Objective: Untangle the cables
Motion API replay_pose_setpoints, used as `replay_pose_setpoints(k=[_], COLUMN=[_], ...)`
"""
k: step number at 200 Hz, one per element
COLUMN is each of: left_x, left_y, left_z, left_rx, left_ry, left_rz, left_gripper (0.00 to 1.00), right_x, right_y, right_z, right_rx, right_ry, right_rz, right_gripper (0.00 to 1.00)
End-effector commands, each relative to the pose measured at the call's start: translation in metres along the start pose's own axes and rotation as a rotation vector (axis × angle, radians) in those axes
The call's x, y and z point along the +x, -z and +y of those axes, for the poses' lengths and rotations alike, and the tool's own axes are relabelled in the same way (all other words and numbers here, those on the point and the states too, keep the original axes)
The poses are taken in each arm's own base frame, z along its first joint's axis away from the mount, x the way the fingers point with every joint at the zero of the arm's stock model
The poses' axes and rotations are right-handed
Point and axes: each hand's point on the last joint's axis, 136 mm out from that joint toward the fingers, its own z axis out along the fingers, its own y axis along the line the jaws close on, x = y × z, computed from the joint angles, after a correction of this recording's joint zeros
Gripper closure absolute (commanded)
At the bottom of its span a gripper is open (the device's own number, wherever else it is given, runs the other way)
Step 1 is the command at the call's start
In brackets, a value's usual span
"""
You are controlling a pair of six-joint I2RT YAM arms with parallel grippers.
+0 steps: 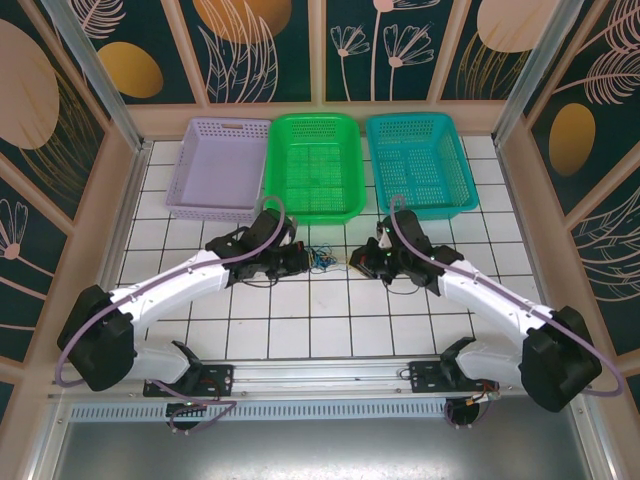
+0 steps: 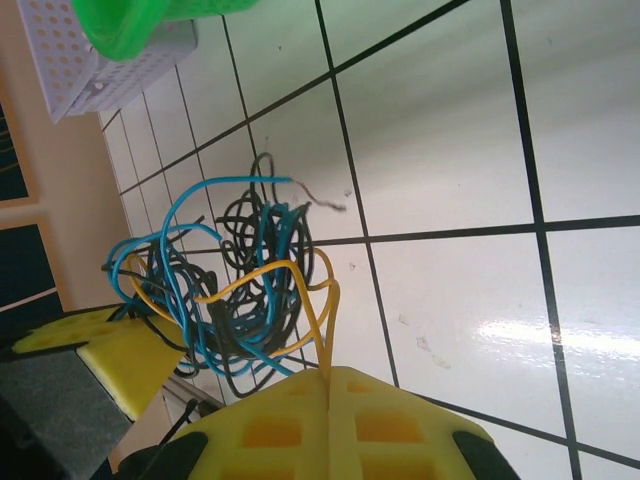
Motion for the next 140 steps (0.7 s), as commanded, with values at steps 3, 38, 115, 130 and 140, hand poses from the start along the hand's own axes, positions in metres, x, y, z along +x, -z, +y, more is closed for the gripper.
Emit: replay_pose_setpoints(k=[3, 38, 115, 130, 140], left_x=[0.005, 0.006, 0.018, 0.022, 0.024], left_y=[0.004, 0.005, 0.007, 0.006, 0.005], left_z=[0.052, 0.068, 0.099, 0.100, 0.100], left_rx=[-0.236, -0.317, -0.426, -0.413, -0.403], left_ry=[-0.032, -0.025, 0.001, 0.005, 0.009], left_rz=[0.007, 0.006, 0.011, 0.011, 0.013], left_gripper=[1.00, 1.00, 0.98, 0.94, 0.92], right_x=[-0.006, -0.016, -0.027, -0.029, -0.027], right_y=[0.007, 0.016, 0.029, 0.029, 0.026], right_z=[-0.043, -0.052, -0.067, -0.065, -0.066], right_rx=[0.156, 0.221, 0.277, 0.253, 0.245], right_ry=[-0.024, 0.002, 0.020, 0.013, 0.010], right_rz=[-0.053, -0.099, -0.146, -0.143, -0.127], right_gripper=[1.00, 1.00, 1.00, 1.00, 1.00])
